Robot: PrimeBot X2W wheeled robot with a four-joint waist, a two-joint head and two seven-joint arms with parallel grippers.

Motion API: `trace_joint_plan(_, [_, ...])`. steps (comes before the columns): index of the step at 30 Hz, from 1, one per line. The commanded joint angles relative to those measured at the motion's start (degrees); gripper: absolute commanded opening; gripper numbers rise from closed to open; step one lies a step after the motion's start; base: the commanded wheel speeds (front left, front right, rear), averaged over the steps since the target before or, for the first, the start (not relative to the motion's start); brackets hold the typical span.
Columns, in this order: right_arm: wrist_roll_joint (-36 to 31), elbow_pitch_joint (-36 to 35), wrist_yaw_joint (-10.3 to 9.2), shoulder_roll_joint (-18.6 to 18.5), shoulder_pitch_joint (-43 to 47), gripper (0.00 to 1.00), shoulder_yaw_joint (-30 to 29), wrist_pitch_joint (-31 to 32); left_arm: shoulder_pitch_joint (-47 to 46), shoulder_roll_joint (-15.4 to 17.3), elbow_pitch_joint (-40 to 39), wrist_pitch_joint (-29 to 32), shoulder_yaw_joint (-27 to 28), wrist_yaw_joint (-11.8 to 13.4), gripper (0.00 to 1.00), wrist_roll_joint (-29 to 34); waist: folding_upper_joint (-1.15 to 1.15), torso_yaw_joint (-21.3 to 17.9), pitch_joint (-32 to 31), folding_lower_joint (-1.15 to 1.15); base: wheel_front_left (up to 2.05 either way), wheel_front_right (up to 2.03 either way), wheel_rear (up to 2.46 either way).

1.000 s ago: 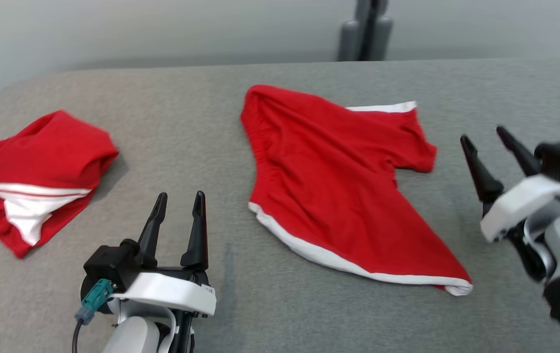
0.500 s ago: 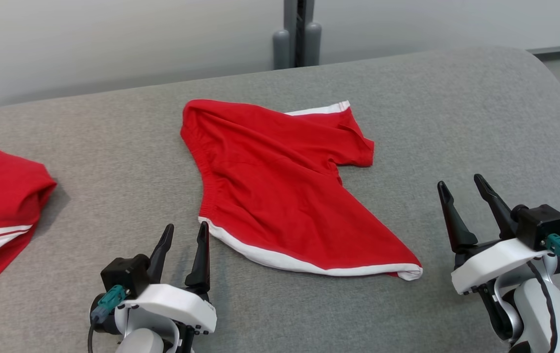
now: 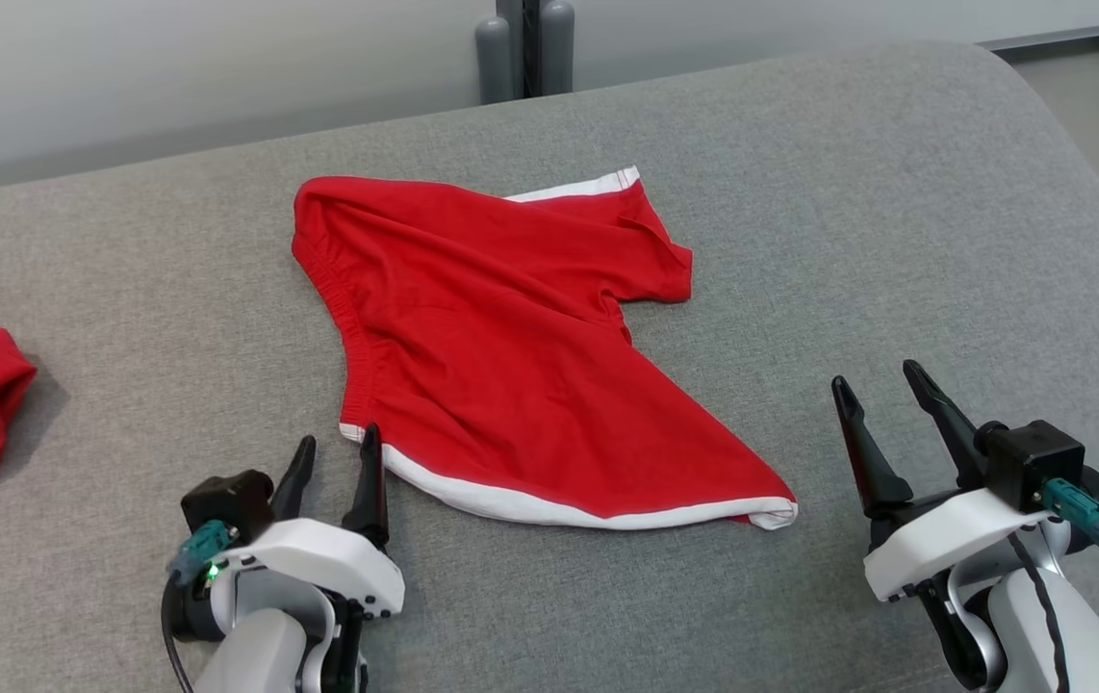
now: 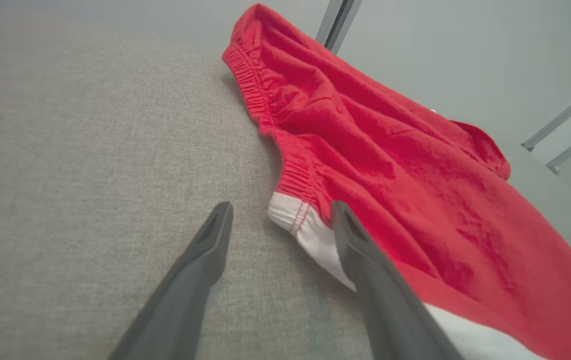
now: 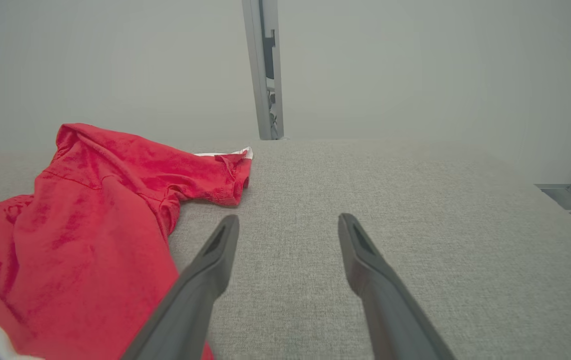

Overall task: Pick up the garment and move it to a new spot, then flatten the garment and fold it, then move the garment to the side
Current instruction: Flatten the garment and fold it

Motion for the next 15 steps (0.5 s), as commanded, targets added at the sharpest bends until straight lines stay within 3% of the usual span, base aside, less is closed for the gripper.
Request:
trace_joint_plan(1, [-0.08,-0.11,-0.02,0.02,0.71,1.00,-0.21,0.07,-1.26,0.33,0.53,-0.14,0.40,-0.02,1.00,-0.22,0.00,-0.31,0.40,0.00,0.00,0.00,0.00])
trace_joint_plan(14, [-1.21,-0.95,-0.02,0.28,0.20,1.00,-0.61,-0.15,-4.34,0.29,7.96,0.07,-1.05,0.02,1.00,-3.06,0.00,-1.23,2.44,0.00,0.00,0.00,0.00])
trace_joint_plan(15, [-1.30,-0.95,-0.02,0.37,0.17,1.00,-0.60,-0.18,-4.49,0.25,8.37,0.08,-1.32,-0.17,0.80,-3.44,0.00,-1.22,2.49,0.00,0.00,0.00,0.00])
